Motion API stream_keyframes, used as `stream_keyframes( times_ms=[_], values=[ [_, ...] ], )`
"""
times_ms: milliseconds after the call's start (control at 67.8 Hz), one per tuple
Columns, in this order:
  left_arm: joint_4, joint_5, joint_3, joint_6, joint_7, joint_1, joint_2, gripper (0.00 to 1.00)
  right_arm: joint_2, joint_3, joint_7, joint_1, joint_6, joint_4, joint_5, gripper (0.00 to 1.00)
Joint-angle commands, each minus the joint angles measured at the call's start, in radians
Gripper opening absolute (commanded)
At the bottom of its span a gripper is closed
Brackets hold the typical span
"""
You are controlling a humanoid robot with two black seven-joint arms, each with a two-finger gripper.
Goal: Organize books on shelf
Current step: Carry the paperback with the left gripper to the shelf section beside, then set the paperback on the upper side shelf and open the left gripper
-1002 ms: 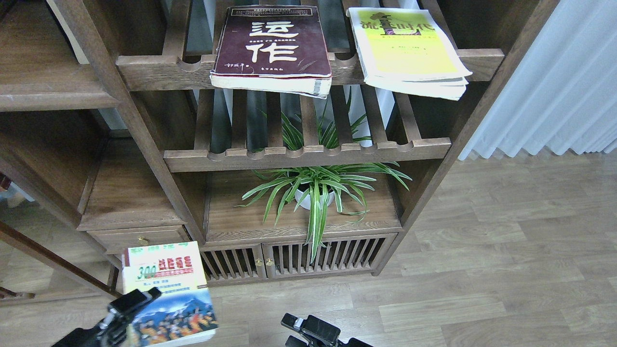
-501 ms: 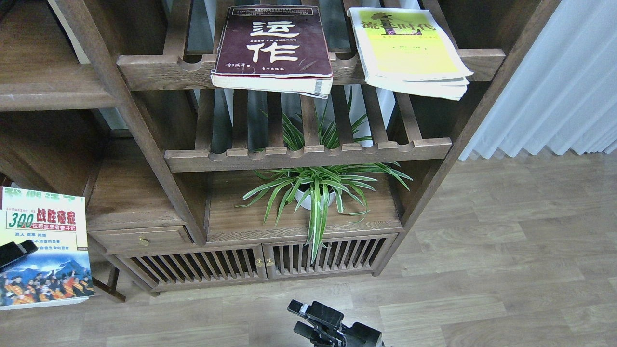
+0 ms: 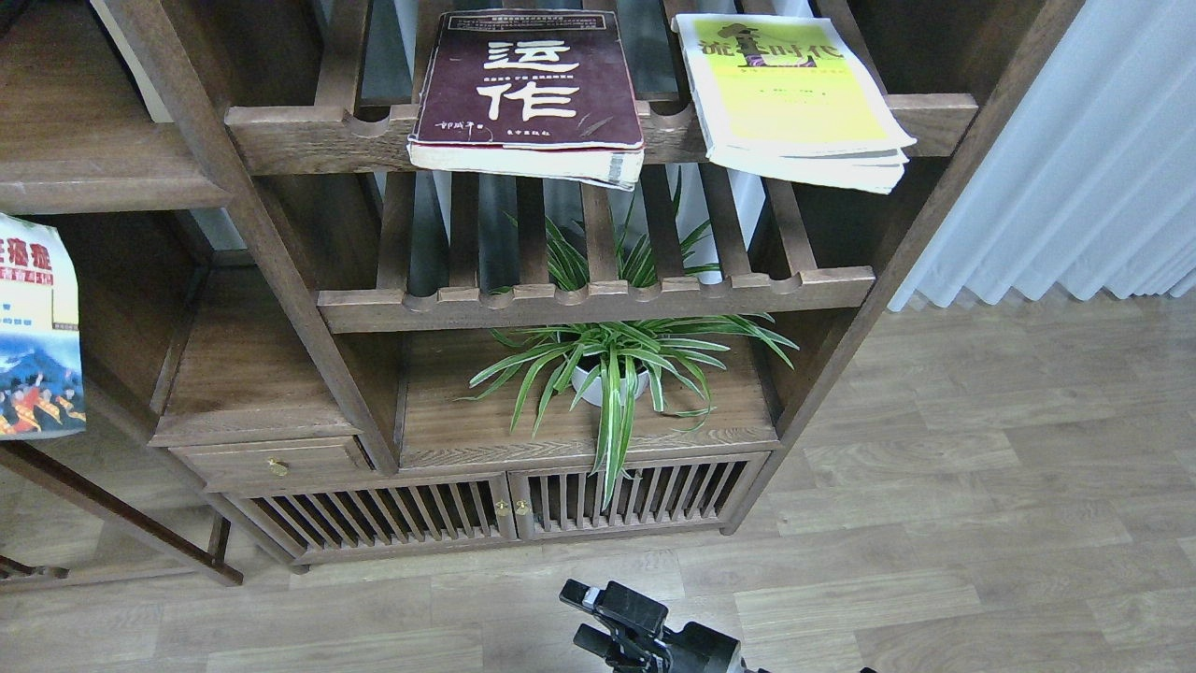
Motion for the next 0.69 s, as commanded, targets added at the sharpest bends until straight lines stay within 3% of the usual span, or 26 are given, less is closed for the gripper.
stream_keyframes(
  times_ms=[0, 280, 442, 634, 649, 678],
  values=[
    [0.012, 0.000, -0.035, 0.000, 0.001, -0.014, 0.033, 0.01, 0.000, 0.000, 0.000, 0.000, 0.000, -0.006, 0.002, 0.99],
    [0.030, -0.003, -0.049, 0.000, 0.001, -0.060, 0.064, 0.01, 0.000, 0.003, 0.000, 0.000, 0.000, -0.012, 0.000, 0.99],
    [0.090, -0.005, -0.006, 0.000, 0.009, -0.156, 0.074, 0.01, 0.000, 0.003, 0.000, 0.000, 0.000, -0.016, 0.000, 0.99],
    [0.136, -0.003, 0.179, 0.000, 0.030, -0.373, 0.068, 0.01, 0.000, 0.003, 0.000, 0.000, 0.000, -0.018, 0.000, 0.99],
    [0.165, -0.003, 0.270, 0.000, 0.036, -0.473, 0.064, 0.01, 0.000, 0.003, 0.000, -0.001, 0.000, -0.016, 0.000, 0.99],
    [0.182, -0.003, 0.313, 0.000, 0.039, -0.518, 0.062, 0.01, 0.000, 0.003, 0.000, -0.001, 0.000, -0.016, 0.000, 0.99]
  ],
)
